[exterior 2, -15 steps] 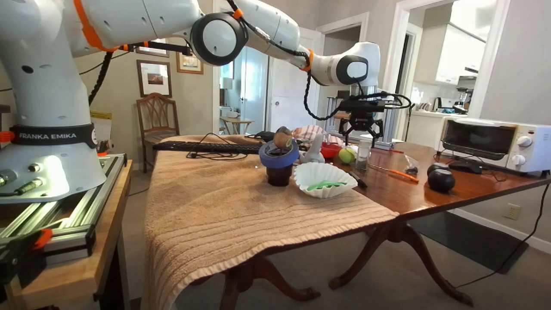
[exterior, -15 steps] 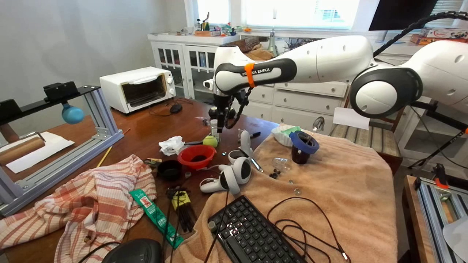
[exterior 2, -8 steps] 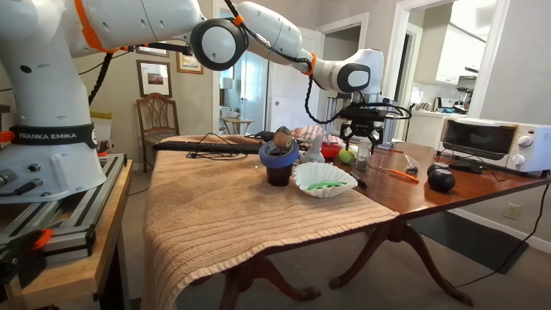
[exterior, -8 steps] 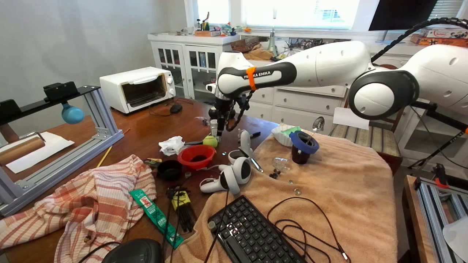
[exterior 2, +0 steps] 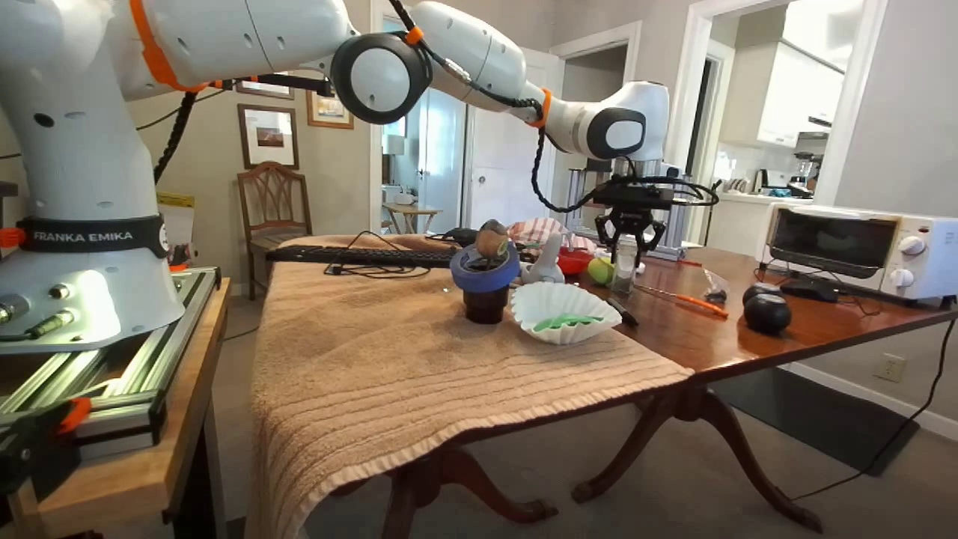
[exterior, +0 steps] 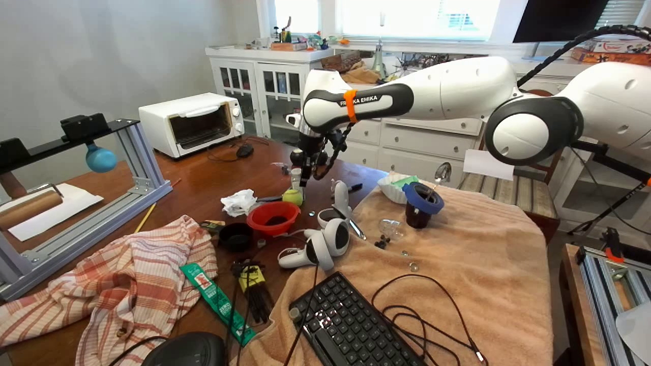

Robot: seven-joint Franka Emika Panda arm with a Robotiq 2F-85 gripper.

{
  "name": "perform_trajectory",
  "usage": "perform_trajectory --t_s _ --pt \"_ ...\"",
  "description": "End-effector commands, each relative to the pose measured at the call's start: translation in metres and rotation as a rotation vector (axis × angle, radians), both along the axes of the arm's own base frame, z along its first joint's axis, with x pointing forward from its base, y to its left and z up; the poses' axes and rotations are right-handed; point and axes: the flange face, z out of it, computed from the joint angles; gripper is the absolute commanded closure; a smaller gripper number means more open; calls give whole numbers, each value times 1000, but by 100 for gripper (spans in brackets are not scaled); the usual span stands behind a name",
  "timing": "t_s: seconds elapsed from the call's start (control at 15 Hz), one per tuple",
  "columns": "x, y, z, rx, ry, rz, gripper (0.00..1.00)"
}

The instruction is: Move the white remote to the left then move the hand sanitizer to the right

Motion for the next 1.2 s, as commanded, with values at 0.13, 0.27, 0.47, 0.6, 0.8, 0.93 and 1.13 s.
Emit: perform_trajectory --t_s 0.13,0.27,0.47,0.6,0.8,0.93,1.13 --pt "-1 2 0 22 11 -10 77" --pt "-1 8 11 12 20 -4 77" --pt "0 13 23 12 13 -5 77" --pt "1 13 33 12 0 -20 77" --pt "0 13 47 15 5 -56 77" --pt "-1 16 61 17 13 -65 77" --pt "-5 28 79 28 44 -72 77"
